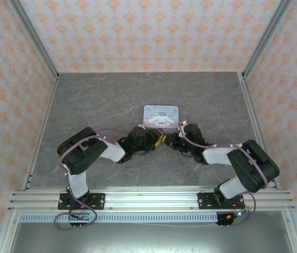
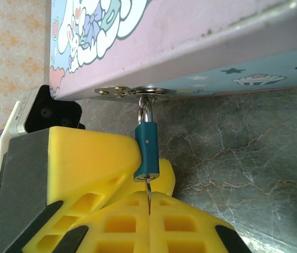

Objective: Unlock the padlock with the key

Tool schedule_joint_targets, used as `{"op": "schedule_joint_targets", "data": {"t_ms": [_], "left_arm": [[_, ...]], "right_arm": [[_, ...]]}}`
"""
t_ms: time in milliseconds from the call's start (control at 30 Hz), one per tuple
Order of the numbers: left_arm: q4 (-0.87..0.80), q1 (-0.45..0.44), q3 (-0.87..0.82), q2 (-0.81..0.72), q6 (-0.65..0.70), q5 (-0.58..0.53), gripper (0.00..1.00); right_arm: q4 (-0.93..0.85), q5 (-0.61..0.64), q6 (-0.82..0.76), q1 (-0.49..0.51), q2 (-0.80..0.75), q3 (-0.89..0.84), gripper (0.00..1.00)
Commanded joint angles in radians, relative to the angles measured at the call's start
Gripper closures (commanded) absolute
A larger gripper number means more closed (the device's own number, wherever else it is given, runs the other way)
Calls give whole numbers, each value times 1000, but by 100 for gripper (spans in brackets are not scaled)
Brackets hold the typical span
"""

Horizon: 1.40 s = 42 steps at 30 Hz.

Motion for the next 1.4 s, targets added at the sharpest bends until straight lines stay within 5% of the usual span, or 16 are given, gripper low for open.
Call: {"op": "schedule_joint_targets", "data": {"t_ms": [0,267,500,667,933,1100,1367], "left_arm": [[16,-9,25,15,-15,-18,65],[1,-11,34,15,-26,-22,84],[-15,-11,31,4,-33,-28,97],[-41,-11,32,-18,-39,-30,99],[-112,-10,33,-74,-50,-36,100],[-130,-8,29,-89,-77,-33,100],[-150,-5,31,-108,-84,-26,100]], "right_arm": [[58,-3,48,12,4,2,100],[30,2,61,12,-7,4,99],[-214,71,-84,8,-106,25,74],[-447,160,-302,8,-231,63,61],[-578,201,-818,96,-405,131,59],[-465,326,-1193,184,-520,26,58],[-328,582,-1462,271,-467,-60,58]]}}
